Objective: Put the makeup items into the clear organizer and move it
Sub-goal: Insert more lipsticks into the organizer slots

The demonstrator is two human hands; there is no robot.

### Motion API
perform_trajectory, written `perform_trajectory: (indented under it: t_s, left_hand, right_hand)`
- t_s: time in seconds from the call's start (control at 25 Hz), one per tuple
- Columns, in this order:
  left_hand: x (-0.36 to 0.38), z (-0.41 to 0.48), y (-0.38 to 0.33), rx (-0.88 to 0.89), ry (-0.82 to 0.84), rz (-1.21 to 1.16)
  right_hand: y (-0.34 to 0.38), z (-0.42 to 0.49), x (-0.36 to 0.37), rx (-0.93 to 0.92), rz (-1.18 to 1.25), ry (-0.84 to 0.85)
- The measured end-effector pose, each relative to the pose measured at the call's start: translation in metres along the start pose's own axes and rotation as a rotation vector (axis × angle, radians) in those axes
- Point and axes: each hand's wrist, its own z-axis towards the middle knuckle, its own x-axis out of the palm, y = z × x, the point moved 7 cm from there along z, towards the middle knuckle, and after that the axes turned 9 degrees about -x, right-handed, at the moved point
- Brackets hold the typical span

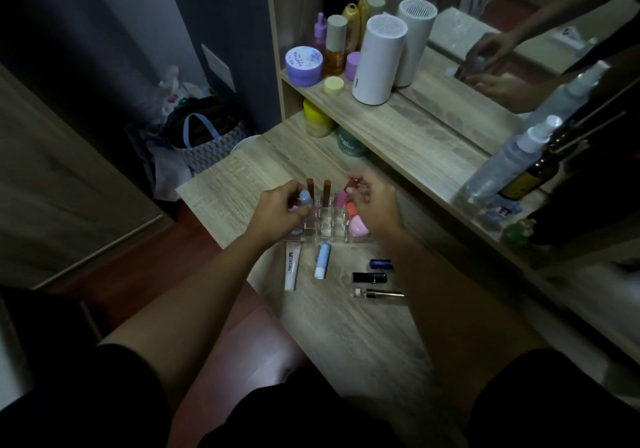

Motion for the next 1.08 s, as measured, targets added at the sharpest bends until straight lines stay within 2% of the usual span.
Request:
perform_trajectory:
  t_s: [0.2,0.48,1.08]
  left_hand:
    - [0.008,-0.005,0.001,0.032,0.011,0.086]
    - [0.021,-0.002,0.012,-0.055,-0.003,0.051]
    - [0.020,-0.001,0.008,-0.082,-0.018,0.053]
  right_hand:
    - [0.005,-0.001,0.006,-0.081,-0.130,0.049]
    - [-0.005,0.002,0.014,0.033,-0.064,0.083]
    - [0.000,0.003,0.015,0.009,-0.047,0.141]
